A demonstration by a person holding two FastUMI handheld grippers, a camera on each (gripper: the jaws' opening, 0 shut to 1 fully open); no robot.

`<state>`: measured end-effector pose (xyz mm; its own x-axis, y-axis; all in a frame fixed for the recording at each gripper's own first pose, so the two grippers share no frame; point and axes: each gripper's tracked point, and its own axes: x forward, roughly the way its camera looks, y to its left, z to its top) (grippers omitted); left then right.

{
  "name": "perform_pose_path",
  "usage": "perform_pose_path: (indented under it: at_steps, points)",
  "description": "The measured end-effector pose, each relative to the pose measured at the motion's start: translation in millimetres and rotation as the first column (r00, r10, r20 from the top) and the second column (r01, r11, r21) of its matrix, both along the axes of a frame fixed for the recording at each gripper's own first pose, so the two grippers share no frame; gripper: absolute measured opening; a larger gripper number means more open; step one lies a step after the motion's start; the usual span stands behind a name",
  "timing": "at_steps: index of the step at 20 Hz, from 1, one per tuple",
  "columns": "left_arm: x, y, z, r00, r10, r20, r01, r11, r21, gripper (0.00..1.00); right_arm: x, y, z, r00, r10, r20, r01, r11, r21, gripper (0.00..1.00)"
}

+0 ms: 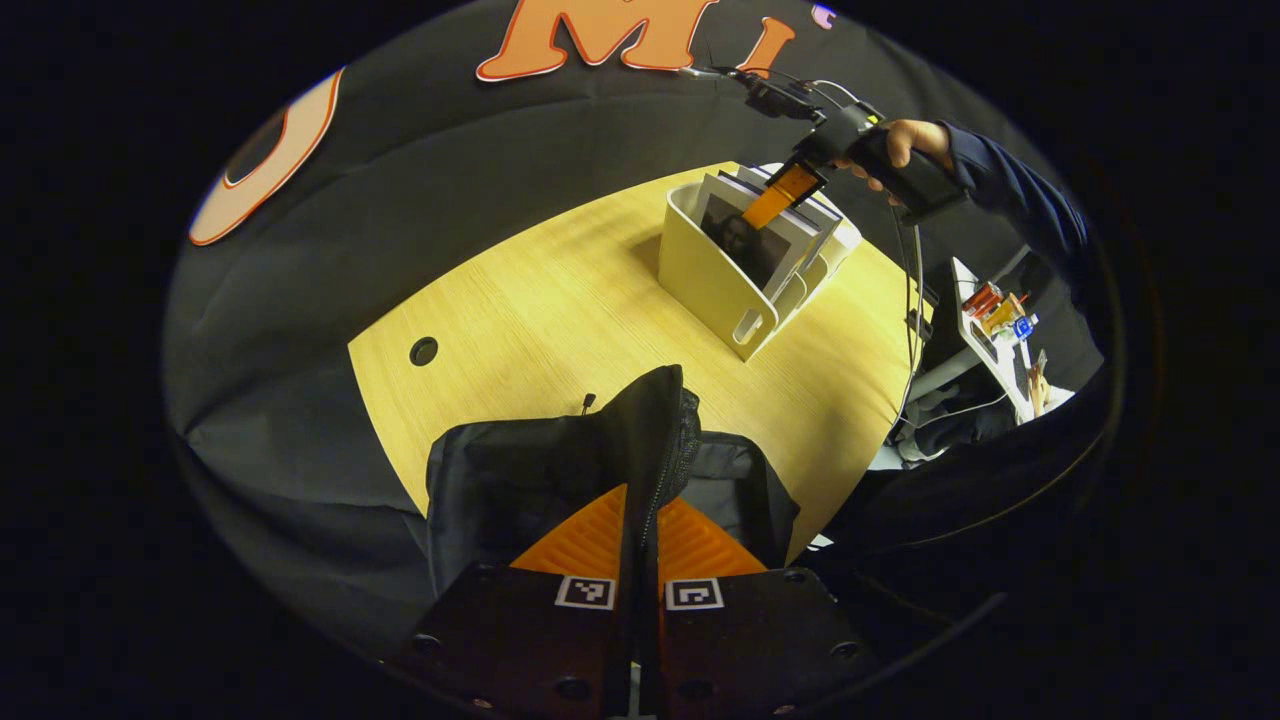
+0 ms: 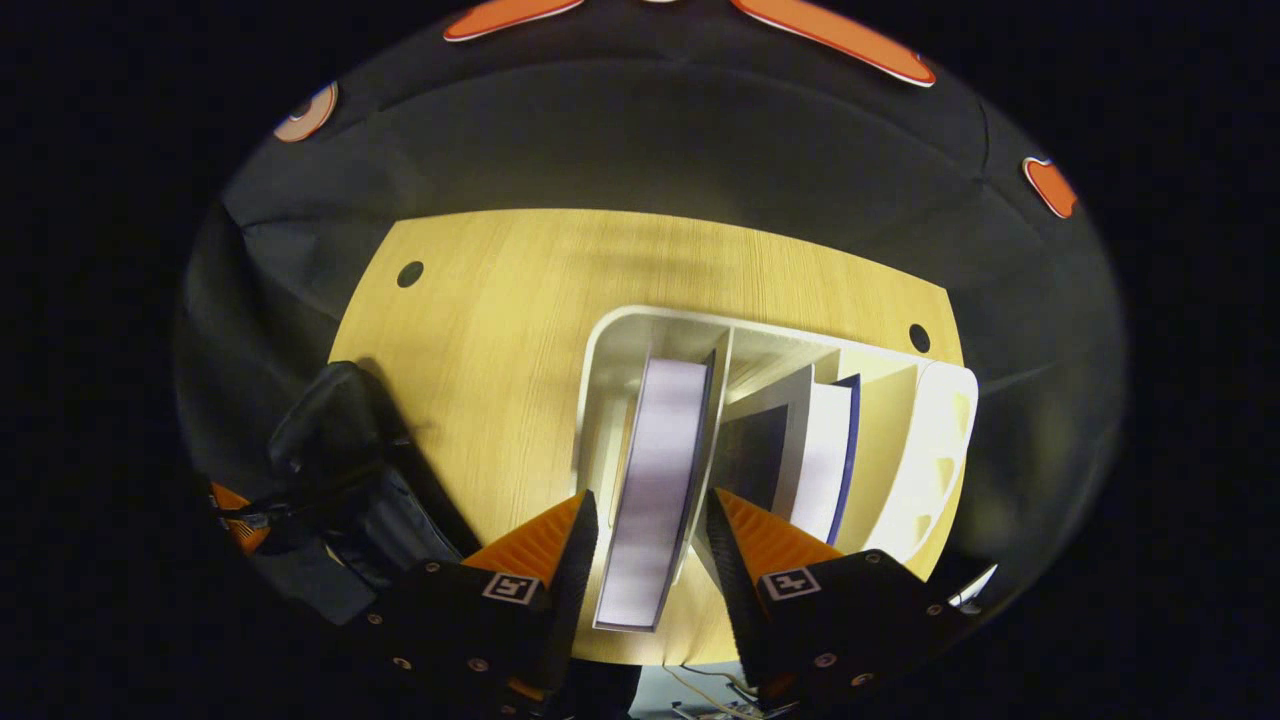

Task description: Open the schoolbag, grab two books from the bookshelf and put them into the schoolbag.

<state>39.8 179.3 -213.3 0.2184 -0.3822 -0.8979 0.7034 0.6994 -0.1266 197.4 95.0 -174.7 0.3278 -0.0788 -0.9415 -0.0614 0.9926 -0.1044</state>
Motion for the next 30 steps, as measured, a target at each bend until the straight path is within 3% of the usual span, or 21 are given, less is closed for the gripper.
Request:
perform_pose_path:
  at_steps: [2, 4, 5, 14, 23, 30]
  points:
    - [2.9, -3.1, -4.7, 1.0, 0.005, -0.008, -0.005, 1.0, -0.005, 0.05, -1.7, 1.7, -4.9, 0.998, -0.037, -0.047, 0.037, 0.999, 0.01, 0.54]
    - [3.9, -4.6, -5.6, 1.0, 0.01, -0.011, -0.011, 1.0, -0.011, 0.05, 0.3, 6.6, -3.2, 0.996, -0.059, -0.067, 0.061, 0.998, 0.028, 0.36]
    - [3.6, -6.1, -5.7, 1.0, 0.012, -0.013, -0.012, 1.0, -0.012, 0.05, -0.4, 2.4, -7.1, 0.995, -0.069, -0.073, 0.072, 0.997, 0.027, 0.41]
    - [6.4, -13.2, -8.3, 1.0, -0.013, -0.013, 0.013, 1.0, -0.02, 0.05, -34.3, -3.7, 23.0, 0.991, -0.109, -0.076, 0.113, 0.992, 0.054, 0.29]
    - [1.1, -17.9, -16.0, 0.998, -0.055, -0.012, 0.055, 0.998, -0.032, 0.05, -123.3, -14.7, 72.0, 0.992, -0.126, 0.022, 0.124, 0.989, 0.081, 0.28]
    - [-3.4, -24.6, -22.1, 0.998, -0.057, -0.021, 0.056, 0.997, -0.044, 0.05, -197.0, -12.4, 69.9, 0.976, -0.215, 0.037, 0.205, 0.96, 0.188, 0.27]
